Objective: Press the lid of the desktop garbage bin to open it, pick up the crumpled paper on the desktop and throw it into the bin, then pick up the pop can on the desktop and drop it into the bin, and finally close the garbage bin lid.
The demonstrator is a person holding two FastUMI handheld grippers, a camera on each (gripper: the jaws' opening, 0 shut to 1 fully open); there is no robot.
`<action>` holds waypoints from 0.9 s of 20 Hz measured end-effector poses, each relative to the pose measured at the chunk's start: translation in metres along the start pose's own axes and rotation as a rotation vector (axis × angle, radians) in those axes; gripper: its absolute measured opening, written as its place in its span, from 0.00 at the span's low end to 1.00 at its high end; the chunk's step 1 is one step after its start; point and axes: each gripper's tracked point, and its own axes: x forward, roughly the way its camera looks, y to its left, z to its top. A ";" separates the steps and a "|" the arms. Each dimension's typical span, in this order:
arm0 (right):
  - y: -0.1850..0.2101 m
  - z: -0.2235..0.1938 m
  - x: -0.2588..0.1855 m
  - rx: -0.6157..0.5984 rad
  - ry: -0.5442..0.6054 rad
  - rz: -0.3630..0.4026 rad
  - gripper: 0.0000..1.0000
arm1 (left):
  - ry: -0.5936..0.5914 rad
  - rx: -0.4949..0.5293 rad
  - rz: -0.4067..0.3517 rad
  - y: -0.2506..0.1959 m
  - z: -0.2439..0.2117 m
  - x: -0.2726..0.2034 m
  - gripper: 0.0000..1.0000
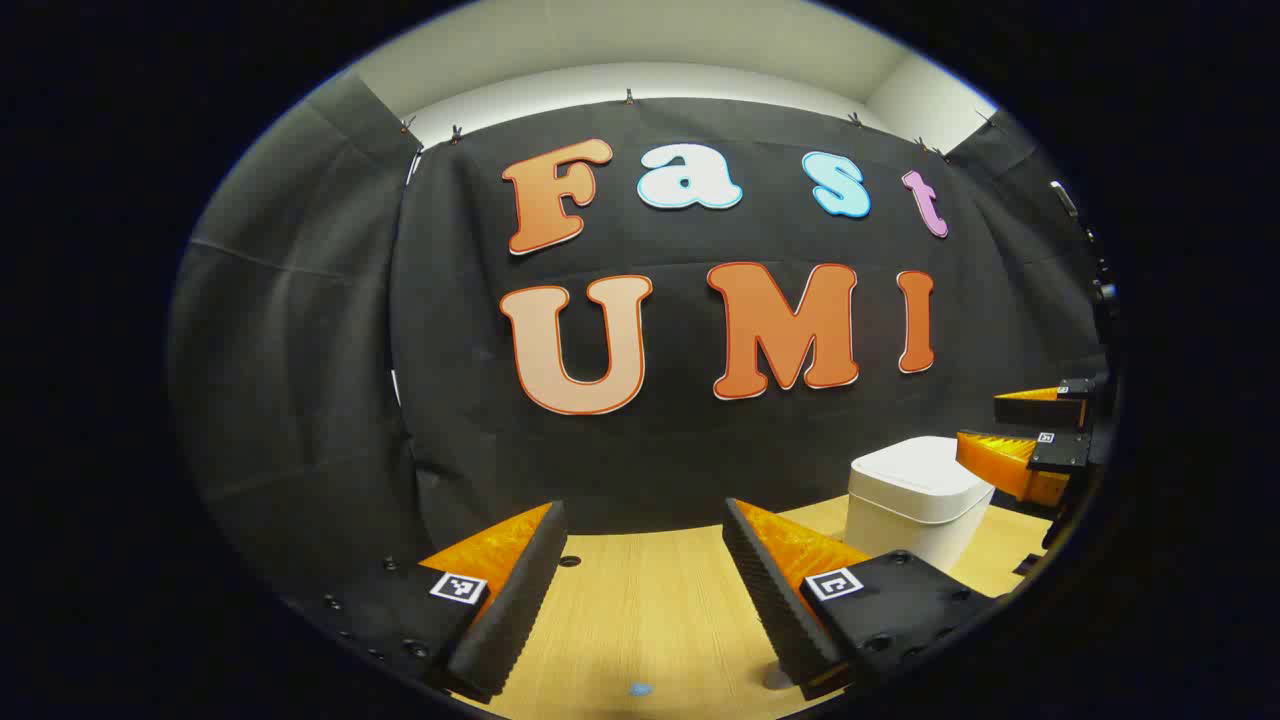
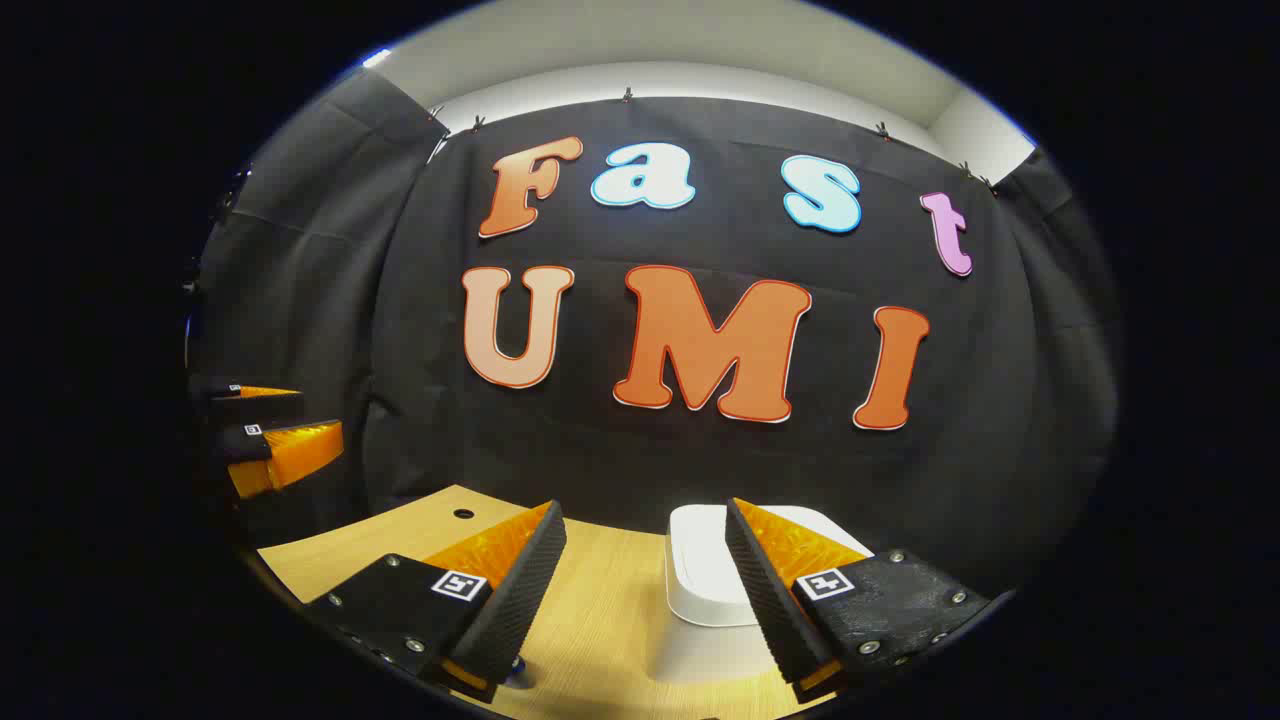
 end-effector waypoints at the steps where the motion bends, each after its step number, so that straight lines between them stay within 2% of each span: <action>1: 0.001 0.000 0.001 0.001 0.005 0.007 0.96 | 0.003 0.000 0.005 0.001 0.001 0.002 1.00; 3: 0.004 0.002 0.000 -0.006 0.006 0.020 0.97 | -0.002 -0.007 0.008 -0.002 0.001 0.000 0.96; 4: 0.005 0.003 -0.001 -0.011 0.005 0.022 0.96 | -0.004 -0.008 0.004 -0.004 0.002 0.000 1.00; 12: 0.007 0.010 0.001 -0.009 0.011 0.031 0.96 | -0.023 0.002 -0.003 -0.004 0.007 0.001 1.00; 18: 0.005 0.007 -0.001 0.002 0.031 0.005 0.96 | -0.018 0.002 -0.023 -0.004 0.004 0.003 1.00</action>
